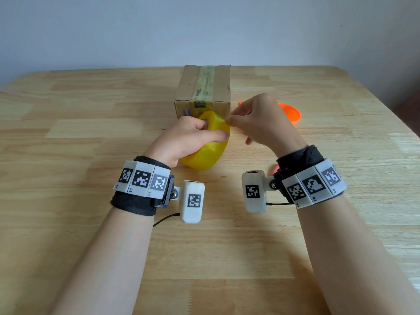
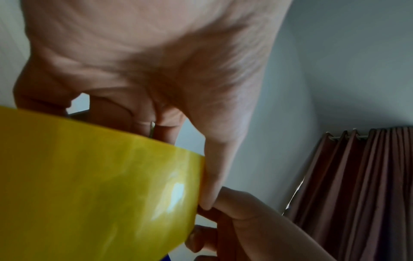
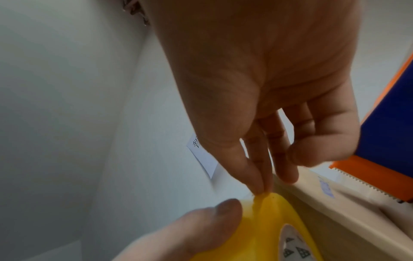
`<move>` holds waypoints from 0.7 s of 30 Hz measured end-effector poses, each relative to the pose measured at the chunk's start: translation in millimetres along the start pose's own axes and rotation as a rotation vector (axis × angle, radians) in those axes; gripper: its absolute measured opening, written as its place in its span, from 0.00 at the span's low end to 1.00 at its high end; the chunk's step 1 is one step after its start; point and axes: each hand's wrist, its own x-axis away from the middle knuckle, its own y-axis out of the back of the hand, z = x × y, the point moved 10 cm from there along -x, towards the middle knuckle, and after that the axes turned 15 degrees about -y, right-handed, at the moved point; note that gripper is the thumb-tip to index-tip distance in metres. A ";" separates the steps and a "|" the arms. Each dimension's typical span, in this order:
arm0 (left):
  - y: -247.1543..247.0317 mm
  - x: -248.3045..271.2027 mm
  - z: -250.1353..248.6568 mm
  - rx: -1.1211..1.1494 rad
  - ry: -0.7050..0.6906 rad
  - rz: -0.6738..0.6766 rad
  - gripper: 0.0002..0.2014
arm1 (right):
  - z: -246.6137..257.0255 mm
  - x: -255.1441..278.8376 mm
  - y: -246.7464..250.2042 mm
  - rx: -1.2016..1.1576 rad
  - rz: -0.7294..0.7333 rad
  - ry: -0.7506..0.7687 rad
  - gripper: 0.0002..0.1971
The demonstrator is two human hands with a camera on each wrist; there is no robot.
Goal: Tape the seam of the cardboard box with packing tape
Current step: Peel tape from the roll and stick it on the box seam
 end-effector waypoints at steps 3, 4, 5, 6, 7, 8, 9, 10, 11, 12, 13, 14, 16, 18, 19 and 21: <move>-0.8 -0.3 0.5 -0.006 -0.005 -0.008 0.27 | 3.7 3.1 2.2 0.038 -0.020 0.008 0.07; -1.9 -0.5 0.8 -0.003 -0.007 -0.003 0.29 | 4.0 3.9 3.6 0.037 -0.024 0.005 0.08; -3.2 -0.8 0.8 0.001 -0.011 0.004 0.32 | 4.7 4.7 5.2 0.037 -0.028 0.005 0.08; -4.8 -1.1 0.6 0.005 -0.015 0.009 0.34 | 5.6 6.0 6.9 0.037 -0.034 0.010 0.08; -6.2 -1.1 0.2 0.006 -0.018 0.013 0.36 | 7.3 7.5 8.7 0.039 -0.041 0.021 0.09; -7.2 -0.9 -0.4 0.006 -0.023 0.012 0.38 | 9.5 9.3 10.5 0.039 -0.050 0.034 0.09; -8.2 -1.1 -0.4 0.011 -0.027 0.009 0.39 | 11.5 11.2 12.7 0.038 -0.061 0.044 0.09; -8.8 -1.0 -0.9 0.017 -0.027 0.006 0.37 | 13.4 12.7 14.7 0.037 -0.072 0.051 0.09; -8.5 -0.9 -1.1 0.020 -0.024 0.000 0.33 | 15.0 13.8 16.2 0.031 -0.081 0.054 0.08; -7.9 -1.0 -1.0 0.018 -0.019 -0.003 0.28 | 16.1 14.8 17.1 0.022 -0.084 0.056 0.08; -7.1 -1.0 -0.6 0.015 -0.014 -0.007 0.22 | 17.1 15.5 17.0 0.010 -0.079 0.057 0.07; -6.4 -0.5 -0.6 0.011 -0.010 -0.011 0.18 | 17.0 15.7 16.3 -0.003 -0.068 0.052 0.06; -6.7 0.8 -2.9 0.021 -0.016 -0.025 0.17 | 14.5 14.9 13.8 -0.022 -0.031 0.036 0.05; -8.2 2.6 -5.6 0.020 -0.021 -0.011 0.20 | 11.9 14.3 12.6 -0.036 -0.002 0.026 0.06; -8.9 3.0 -6.6 0.012 -0.023 0.004 0.22 | 11.1 14.0 13.8 -0.037 -0.008 0.027 0.06; -13.1 3.7 -9.5 0.036 -0.025 0.048 0.29 | 11.8 14.4 20.1 -0.027 -0.056 0.046 0.05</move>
